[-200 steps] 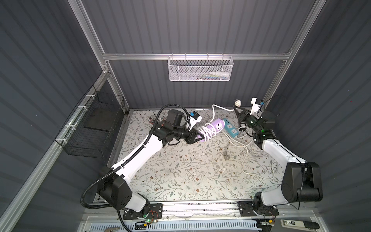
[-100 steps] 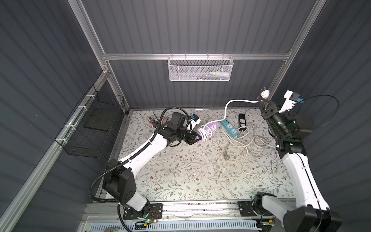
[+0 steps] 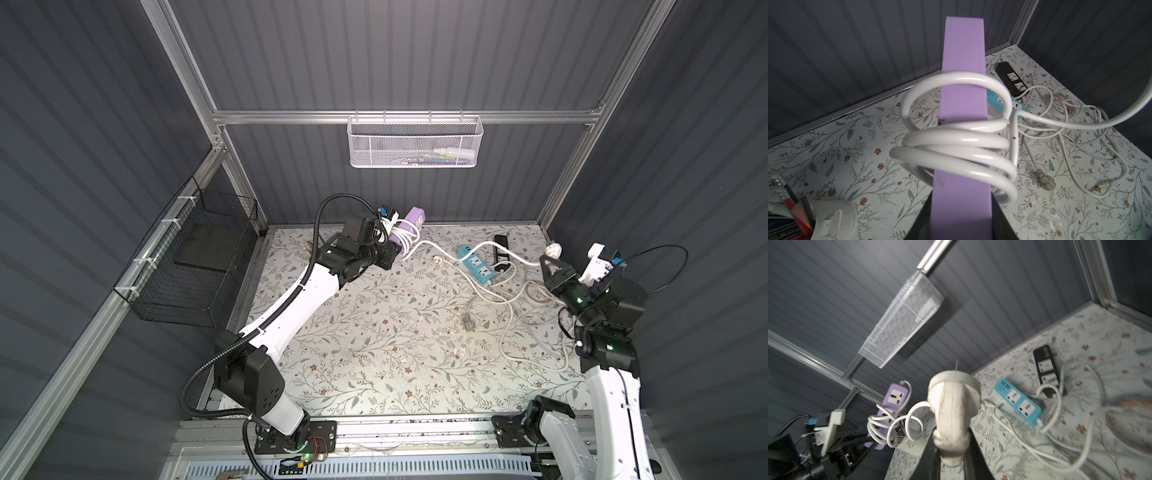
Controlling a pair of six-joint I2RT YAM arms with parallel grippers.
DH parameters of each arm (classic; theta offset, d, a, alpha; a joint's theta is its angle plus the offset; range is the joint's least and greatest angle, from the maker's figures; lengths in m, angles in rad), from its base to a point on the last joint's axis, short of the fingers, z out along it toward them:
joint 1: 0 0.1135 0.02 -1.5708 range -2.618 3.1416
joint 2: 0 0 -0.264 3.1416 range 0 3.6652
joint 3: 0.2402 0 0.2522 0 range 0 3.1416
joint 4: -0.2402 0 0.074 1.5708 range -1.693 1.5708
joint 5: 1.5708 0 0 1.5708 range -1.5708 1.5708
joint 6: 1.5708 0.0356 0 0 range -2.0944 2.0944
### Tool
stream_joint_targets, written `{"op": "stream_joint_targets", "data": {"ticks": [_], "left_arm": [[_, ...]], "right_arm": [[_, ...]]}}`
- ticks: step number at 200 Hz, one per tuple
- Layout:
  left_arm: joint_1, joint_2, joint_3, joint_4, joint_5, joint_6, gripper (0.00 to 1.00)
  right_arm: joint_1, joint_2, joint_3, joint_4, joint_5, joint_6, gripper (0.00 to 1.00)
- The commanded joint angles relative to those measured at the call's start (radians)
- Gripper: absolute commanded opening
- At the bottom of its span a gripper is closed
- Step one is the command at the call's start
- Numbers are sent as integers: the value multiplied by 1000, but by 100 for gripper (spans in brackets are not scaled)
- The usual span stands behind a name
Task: Unwrap the cord wrapped around the power strip
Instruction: Unwrap the power cord from the power strip.
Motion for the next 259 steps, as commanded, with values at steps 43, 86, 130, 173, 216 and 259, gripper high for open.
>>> {"op": "stream_joint_targets", "data": {"ticks": [43,86,130,173,216,259], "left_arm": [[0,-74,17,133,12,22,0],[0,-107,1,141,28,24,0],[0,-120,-10,149,121,4,0],[-3,-120,-5,164,327,-2,0],[-4,-123,-9,195,487,-16,0],[-29,-114,-12,196,536,-9,0]], "right_arm": [[-2,-49,-254,-100,116,52,0],[-2,22,-382,-2,161,105,0],[-3,126,-423,97,226,157,0],[-2,263,-436,212,237,205,0],[-3,342,-447,283,260,240,0],[-2,332,-463,295,273,245,25]]}}
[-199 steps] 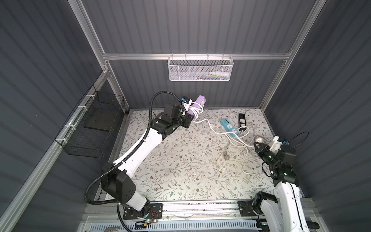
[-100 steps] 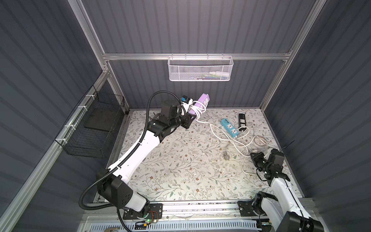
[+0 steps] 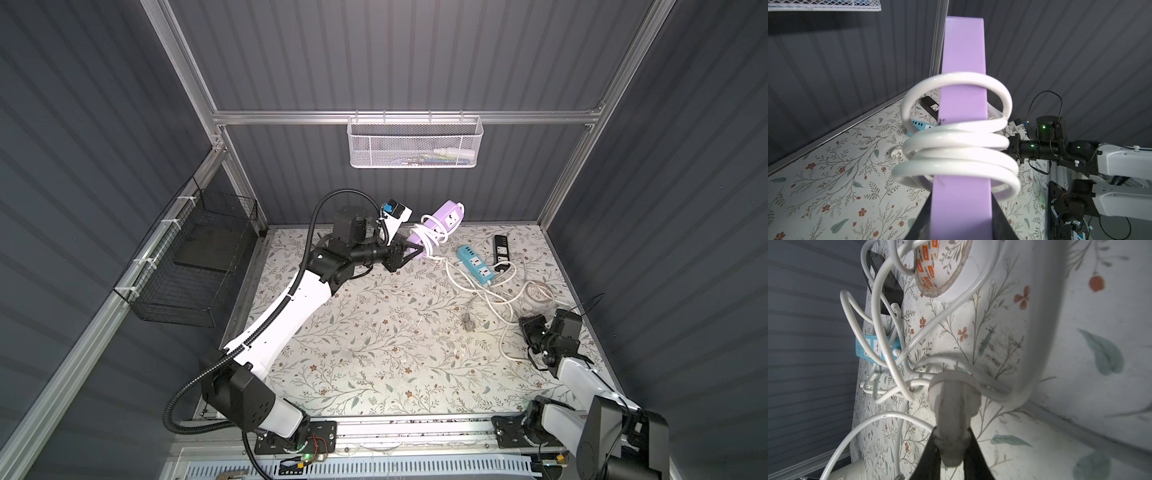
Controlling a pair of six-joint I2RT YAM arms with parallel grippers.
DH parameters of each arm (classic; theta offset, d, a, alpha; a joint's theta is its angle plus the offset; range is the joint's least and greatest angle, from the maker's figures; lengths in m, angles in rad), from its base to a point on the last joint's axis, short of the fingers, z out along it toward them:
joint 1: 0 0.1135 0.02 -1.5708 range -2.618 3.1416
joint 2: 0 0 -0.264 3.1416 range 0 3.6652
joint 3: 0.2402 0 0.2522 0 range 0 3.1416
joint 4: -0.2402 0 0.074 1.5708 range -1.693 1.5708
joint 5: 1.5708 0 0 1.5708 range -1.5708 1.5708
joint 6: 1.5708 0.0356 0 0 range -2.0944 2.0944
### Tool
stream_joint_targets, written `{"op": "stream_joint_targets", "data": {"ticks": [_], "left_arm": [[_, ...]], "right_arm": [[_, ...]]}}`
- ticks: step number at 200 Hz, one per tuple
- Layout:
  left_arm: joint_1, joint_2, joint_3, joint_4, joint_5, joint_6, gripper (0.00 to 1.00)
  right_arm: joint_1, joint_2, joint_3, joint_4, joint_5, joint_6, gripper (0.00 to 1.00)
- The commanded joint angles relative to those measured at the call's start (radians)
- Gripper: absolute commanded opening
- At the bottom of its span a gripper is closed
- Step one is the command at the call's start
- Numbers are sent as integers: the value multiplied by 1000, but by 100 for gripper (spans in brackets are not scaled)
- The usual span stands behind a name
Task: Unwrap the cord wrapped around the power strip
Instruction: Unwrap the power cord from the power strip.
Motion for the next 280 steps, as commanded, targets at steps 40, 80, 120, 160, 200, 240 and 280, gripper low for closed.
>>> {"op": "stream_joint_targets", "data": {"ticks": [40,80,120,160,200,240,280], "left_arm": [[-39,-9,20,48,82,19,0],[-49,12,31,34,58,25,0],[-49,34,55,12,32,23,0],[-49,30,78,-29,-15,37,0],[-50,50,112,-67,-33,8,0],[-51,66,148,-107,-30,-13,0],[-50,90,159,-127,-12,-30,0]], "right_arm": [[-2,-67,-22,17,9,-6,58],[9,-255,14,-66,-40,-81,79],[86,-348,107,-42,-174,-245,99],[313,-317,171,117,-187,-446,99],[533,-111,218,332,-150,-707,99],[630,129,266,579,-68,-904,99],[659,300,321,758,-3,-1023,99]]}}
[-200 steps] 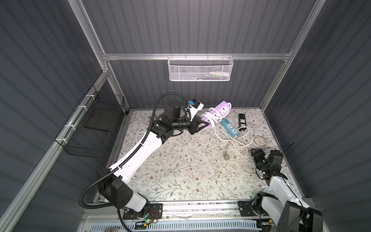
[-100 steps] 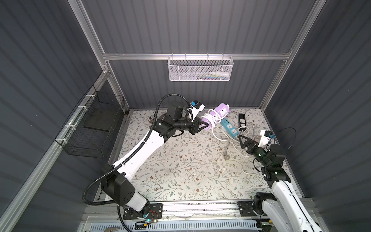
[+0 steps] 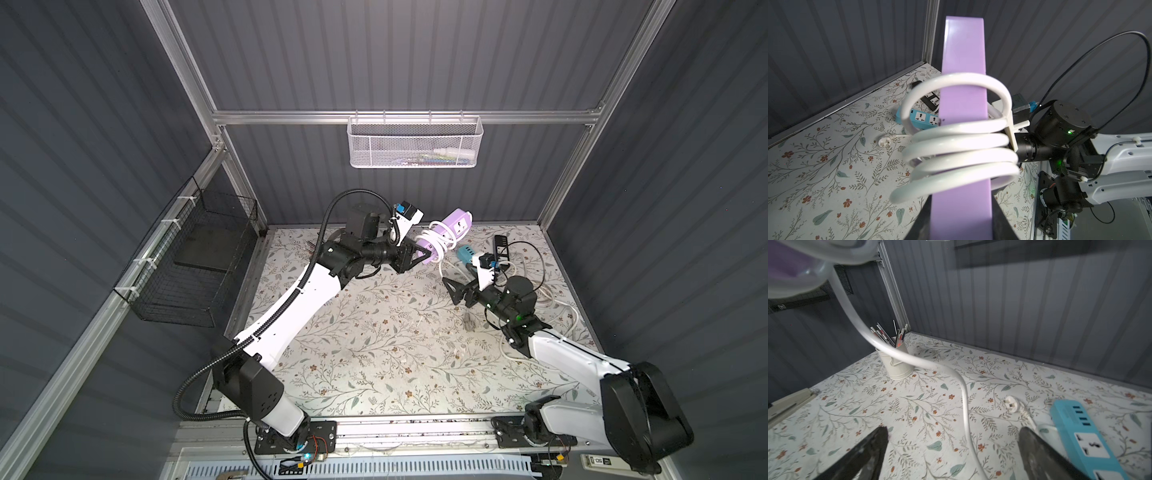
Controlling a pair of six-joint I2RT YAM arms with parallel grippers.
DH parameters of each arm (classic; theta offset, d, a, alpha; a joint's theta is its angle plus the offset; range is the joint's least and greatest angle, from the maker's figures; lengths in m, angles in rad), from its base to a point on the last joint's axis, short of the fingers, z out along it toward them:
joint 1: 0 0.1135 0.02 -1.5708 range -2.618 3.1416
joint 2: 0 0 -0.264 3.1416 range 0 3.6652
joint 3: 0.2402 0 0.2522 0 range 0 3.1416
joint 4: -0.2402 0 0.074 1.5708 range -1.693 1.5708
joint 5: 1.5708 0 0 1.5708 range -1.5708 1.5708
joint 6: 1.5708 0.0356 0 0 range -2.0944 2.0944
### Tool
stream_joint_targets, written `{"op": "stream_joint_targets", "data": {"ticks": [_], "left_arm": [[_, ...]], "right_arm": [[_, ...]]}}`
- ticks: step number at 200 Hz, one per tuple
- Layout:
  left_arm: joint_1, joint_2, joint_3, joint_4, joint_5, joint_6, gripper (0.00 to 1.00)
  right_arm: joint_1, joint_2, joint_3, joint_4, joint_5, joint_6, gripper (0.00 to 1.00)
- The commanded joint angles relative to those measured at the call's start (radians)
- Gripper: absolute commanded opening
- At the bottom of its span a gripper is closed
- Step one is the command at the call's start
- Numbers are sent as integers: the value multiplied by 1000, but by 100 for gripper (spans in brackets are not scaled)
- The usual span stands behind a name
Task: Unwrap the cord wrapped around the power strip
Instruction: Unwrap the power cord from the power strip.
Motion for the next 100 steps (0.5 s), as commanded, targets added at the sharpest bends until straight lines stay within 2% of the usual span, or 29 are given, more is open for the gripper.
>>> {"op": "stream_joint_targets", "data": {"ticks": [1,38,67,100], "left_arm": [[-2,8,46,13,28,-19,0],[-1,11,54,27,58,-52,0],[-1,11,48,54,94,-85,0],[-2,2,51,62,106,-100,0]], "right_arm": [[12,68,51,186,49,-124,99],[26,197,87,335,74,-136,99],[47,281,118,457,87,-92,98],[87,347,153,516,117,-80,94]]}}
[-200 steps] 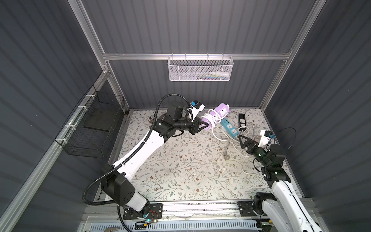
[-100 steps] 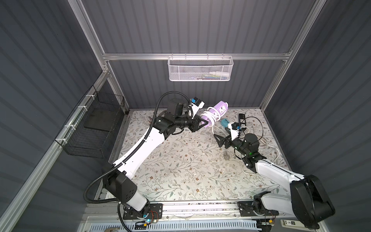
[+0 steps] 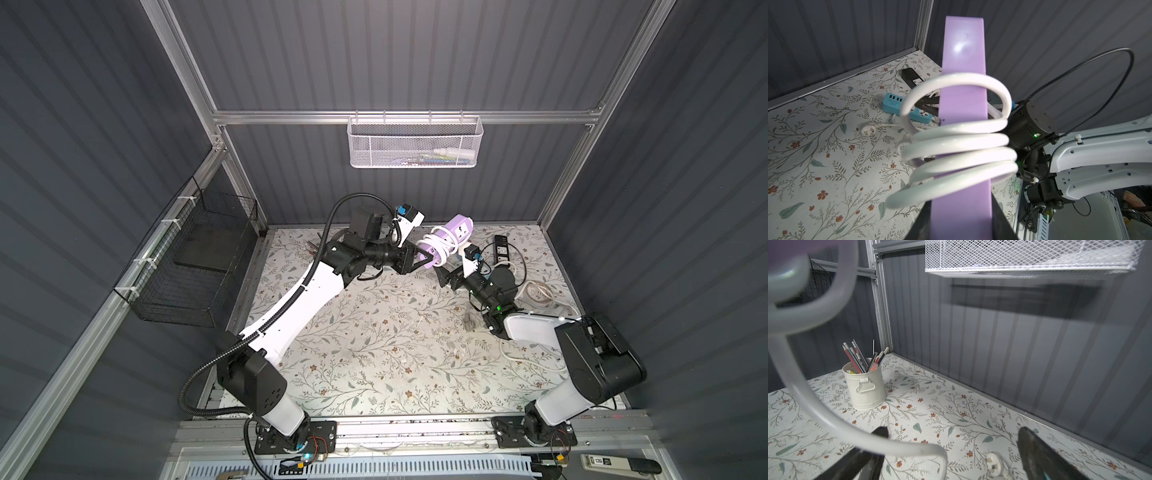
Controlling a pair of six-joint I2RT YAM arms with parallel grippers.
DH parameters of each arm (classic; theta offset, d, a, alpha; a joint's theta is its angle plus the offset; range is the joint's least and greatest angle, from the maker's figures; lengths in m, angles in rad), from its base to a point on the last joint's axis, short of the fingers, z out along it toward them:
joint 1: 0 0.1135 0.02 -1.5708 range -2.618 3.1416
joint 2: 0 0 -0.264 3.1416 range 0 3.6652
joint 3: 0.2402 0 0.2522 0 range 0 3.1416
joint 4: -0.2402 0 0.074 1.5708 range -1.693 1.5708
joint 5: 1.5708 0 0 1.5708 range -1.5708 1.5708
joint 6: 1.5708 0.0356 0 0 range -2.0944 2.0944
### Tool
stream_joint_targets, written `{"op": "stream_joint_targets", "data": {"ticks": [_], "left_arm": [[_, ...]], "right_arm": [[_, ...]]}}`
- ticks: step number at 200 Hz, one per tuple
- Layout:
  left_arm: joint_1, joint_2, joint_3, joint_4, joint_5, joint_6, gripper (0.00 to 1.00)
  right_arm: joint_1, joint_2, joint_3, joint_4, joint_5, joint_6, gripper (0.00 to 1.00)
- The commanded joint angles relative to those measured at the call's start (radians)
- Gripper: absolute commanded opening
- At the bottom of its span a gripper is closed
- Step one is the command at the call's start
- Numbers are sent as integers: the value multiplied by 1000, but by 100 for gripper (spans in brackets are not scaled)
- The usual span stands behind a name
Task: Unwrap the cord wrapped around the power strip
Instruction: Unwrap the power cord from the power strip.
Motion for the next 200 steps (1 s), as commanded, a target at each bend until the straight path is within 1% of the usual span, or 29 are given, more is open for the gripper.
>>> {"op": "stream_joint_targets", "data": {"ticks": [1,12,16,51,79,92,97,106,150,163,181,200], "left_arm": [[-2,-17,49,79,51,-27,0],[-1,-19,50,84,54,-31,0],[-2,-17,51,84,55,-32,0],[0,-23,54,83,40,-27,0],[12,-28,49,92,32,-30,0],[18,-26,49,93,29,-33,0],[21,-28,50,96,29,-36,0],[23,-26,53,94,26,-33,0],[26,-25,61,86,41,-33,0],[26,-20,62,90,70,-40,0],[27,-13,58,96,111,-50,0],[25,-9,53,105,168,-52,0]], "right_arm": [[27,31,40,122,31,17,94],[34,44,49,129,32,33,89],[35,48,51,134,31,40,86],[43,53,37,152,36,83,47],[48,29,-1,157,51,94,21],[49,12,-18,152,63,100,6],[50,4,-25,147,67,101,2],[50,-12,-37,137,70,102,0],[32,-86,-63,-4,98,131,0],[8,-102,-52,-52,74,166,0],[-45,-115,-8,-131,11,224,0],[-105,-108,44,-173,-57,296,0]]}}
